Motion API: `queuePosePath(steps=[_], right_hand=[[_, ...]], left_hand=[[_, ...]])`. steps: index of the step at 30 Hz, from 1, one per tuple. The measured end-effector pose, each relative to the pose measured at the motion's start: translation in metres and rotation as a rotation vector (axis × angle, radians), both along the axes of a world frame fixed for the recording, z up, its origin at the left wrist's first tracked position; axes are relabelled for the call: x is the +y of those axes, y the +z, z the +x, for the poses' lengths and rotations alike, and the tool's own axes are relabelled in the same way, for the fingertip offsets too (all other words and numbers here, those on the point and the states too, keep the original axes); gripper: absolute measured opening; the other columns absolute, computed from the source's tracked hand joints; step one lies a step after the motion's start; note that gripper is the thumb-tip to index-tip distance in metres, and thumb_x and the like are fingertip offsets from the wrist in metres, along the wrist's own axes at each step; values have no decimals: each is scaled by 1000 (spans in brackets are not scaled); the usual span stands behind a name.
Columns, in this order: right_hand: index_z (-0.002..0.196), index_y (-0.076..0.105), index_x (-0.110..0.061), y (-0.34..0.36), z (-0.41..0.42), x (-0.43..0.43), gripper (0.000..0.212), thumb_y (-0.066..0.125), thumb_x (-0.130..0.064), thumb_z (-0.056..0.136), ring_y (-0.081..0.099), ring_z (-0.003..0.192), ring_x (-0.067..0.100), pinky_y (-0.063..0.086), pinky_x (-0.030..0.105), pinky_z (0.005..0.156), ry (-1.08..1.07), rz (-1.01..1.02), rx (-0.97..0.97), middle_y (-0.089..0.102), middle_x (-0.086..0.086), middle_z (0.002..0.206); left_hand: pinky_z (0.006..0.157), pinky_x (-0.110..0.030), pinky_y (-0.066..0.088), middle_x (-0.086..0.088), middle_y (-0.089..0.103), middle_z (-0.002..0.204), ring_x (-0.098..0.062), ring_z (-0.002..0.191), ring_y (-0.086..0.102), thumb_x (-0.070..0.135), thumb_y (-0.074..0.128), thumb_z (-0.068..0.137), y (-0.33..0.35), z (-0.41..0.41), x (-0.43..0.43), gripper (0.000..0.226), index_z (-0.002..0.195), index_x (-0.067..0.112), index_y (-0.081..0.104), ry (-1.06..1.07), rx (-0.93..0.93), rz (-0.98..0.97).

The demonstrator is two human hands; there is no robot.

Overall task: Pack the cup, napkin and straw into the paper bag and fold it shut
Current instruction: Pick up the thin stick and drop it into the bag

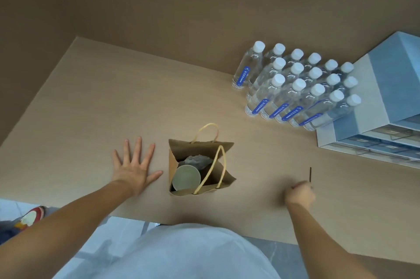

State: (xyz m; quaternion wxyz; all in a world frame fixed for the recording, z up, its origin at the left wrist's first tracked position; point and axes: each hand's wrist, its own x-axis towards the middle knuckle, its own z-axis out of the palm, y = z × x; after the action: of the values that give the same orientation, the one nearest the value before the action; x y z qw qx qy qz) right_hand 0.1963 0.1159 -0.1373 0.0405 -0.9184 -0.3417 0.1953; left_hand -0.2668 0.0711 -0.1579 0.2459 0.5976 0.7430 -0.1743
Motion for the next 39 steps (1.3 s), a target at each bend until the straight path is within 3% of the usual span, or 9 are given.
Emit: queuePosePath(steps=[4,10,13,20,22,25,31,34,39], right_hand=[[125,51,-2,3,11,0,58,74,-27,78,43,117,45,40,49,98,-58,36,-116,44,29,128],[111,67,2,12,37,-3,26,56,-15,95,60,111,38,50,37,89,45,-119,-31,65,26,116],[103,68,1,16,31,0,21,57,-13,92,64,103,36,53,34,78,66,-170,22,69,23,107],[85,68,-2,19,1,7,23,63,-23,78,60,64,27,51,26,61,92,-217,166,73,20,86],[72,60,-5,24,-10,12,12,64,-13,79,64,54,26,57,31,60,90,-156,265,71,18,69],[60,42,-11,53,-36,21,34,60,6,83,57,32,16,54,25,44,32,116,578,55,15,53],[69,63,-11,187,-98,40,25,60,11,79,67,53,25,59,36,59,404,697,1149,67,6,60],[80,67,-9,243,-131,32,14,66,5,79,71,61,25,60,33,62,807,886,1125,70,8,68],[75,66,-1,231,-177,20,8,69,7,74,69,65,28,61,41,64,1034,766,769,68,12,70]], left_hand=[[113,-69,-2,-13,-39,153,-46,141,-29,77,9,83,-3,-1,1,86,129,27,-44,-36,20,-15],[106,-61,-19,-12,-46,146,-47,140,-30,52,36,90,-5,2,0,87,147,21,-22,-101,23,-27],[96,-57,-30,-12,-46,146,-45,138,-34,56,46,88,3,6,1,95,149,19,-18,-87,1,-62],[114,-68,-3,-16,-40,152,-48,139,-31,60,29,92,11,12,4,83,150,23,-18,-95,23,-78],[114,-68,-2,-15,-39,153,-47,140,-30,64,25,91,13,10,2,84,149,24,-19,-84,40,-77],[115,-68,-1,-15,-38,154,-47,141,-28,68,22,89,11,9,2,87,146,22,-26,-75,39,-62],[115,-68,-1,-15,-39,152,-46,141,-30,74,17,87,9,7,1,91,131,18,-39,-49,31,-40],[114,-69,-1,-14,-39,153,-45,140,-30,74,18,86,8,7,2,91,131,20,-40,-43,22,-30],[114,-68,0,-13,-37,154,-45,141,-28,76,15,85,5,7,2,89,131,26,-42,-47,35,-3]])
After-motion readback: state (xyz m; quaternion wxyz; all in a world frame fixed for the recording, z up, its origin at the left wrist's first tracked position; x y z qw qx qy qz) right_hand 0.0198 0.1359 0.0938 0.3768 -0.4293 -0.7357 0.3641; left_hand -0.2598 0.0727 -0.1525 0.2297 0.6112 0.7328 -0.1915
